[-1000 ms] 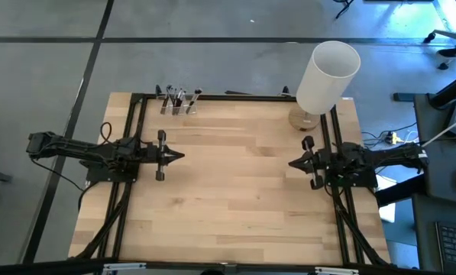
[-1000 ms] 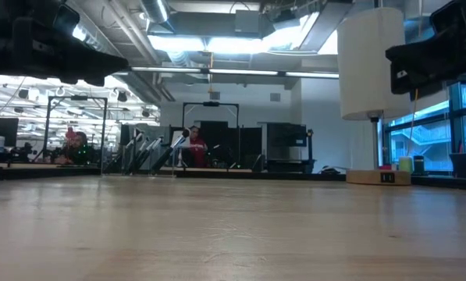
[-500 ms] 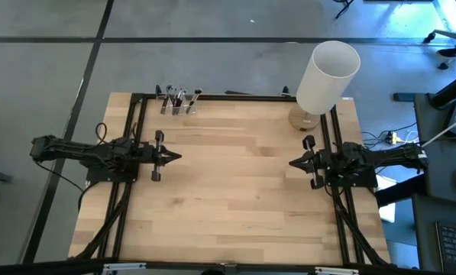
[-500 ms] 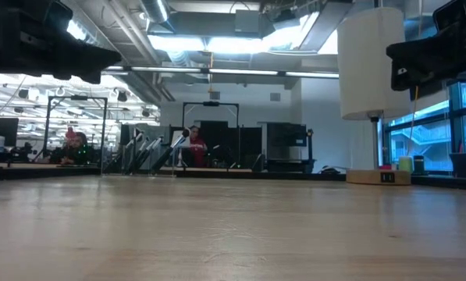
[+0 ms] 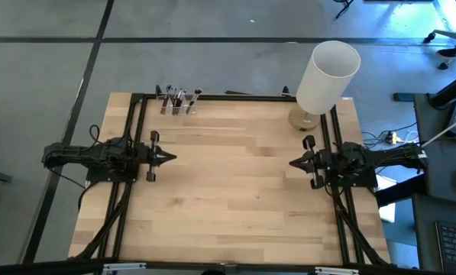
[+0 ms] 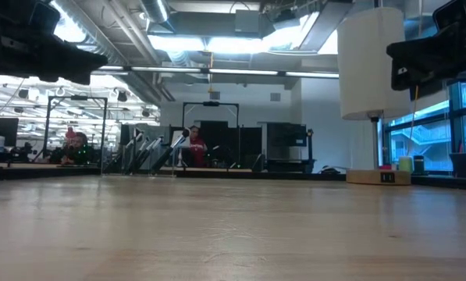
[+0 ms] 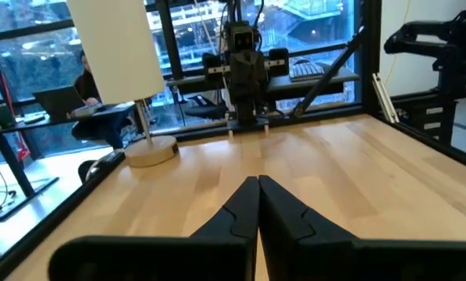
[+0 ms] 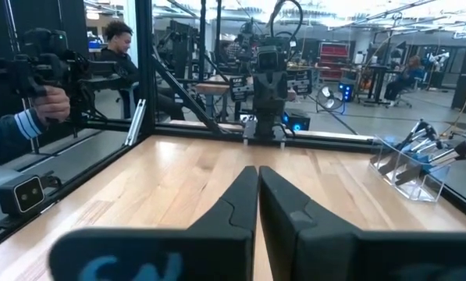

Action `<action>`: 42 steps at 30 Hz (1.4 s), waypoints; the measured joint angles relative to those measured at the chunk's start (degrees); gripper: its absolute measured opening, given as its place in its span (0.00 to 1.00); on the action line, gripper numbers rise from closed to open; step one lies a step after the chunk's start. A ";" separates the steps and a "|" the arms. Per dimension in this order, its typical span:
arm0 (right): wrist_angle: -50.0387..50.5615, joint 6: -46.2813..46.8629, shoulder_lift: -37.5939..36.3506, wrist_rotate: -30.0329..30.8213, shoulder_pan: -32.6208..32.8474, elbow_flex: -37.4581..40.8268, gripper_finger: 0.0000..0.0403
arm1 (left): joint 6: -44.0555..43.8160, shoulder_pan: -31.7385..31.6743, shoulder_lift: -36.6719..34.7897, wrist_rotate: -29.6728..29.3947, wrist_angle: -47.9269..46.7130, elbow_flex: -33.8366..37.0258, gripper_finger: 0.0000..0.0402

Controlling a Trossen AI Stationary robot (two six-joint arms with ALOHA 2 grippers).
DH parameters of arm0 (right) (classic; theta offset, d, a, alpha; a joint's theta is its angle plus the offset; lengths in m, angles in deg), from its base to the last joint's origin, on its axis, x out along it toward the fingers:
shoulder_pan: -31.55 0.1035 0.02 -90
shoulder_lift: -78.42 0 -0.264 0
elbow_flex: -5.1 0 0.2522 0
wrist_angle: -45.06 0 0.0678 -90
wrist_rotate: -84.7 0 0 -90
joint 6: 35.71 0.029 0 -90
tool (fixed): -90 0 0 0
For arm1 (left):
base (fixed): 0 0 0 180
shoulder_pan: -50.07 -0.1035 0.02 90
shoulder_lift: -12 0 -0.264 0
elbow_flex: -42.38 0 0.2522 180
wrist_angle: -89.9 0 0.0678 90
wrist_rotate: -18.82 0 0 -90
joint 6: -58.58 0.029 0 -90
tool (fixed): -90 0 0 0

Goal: Put items in baskets/containers
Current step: Return to Home Position

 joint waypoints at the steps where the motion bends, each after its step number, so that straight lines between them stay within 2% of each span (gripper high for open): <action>1: -0.03 -0.15 0.00 -0.01 0.00 0.00 0.04 | 0.02 -0.02 0.01 0.01 -0.32 -0.04 0.01; 5: 0.50 -2.68 0.02 0.31 0.00 0.00 0.04 | 0.81 -0.02 0.01 0.05 -0.34 -0.02 0.01; 13: 5.70 -7.33 0.05 7.08 0.00 0.00 0.04 | 5.52 -0.04 0.23 -0.71 -0.07 0.07 0.01; 16: 2.60 -7.24 0.00 6.18 0.00 0.00 0.04 | 5.51 -0.04 0.23 -0.71 -0.07 0.07 0.03; 21: -5.66 -8.51 -2.94 -1.09 0.00 -0.16 0.04 | 5.39 -0.06 0.25 -0.71 -0.04 0.07 0.03; 25: -1.06 -9.05 -6.29 1.22 0.00 0.03 0.04 | 5.38 -0.04 0.25 -0.71 -0.04 0.07 0.02; 42: 1.02 -7.61 -6.36 0.89 0.00 0.00 0.04 | 5.36 -0.05 0.25 -0.77 0.02 0.09 0.02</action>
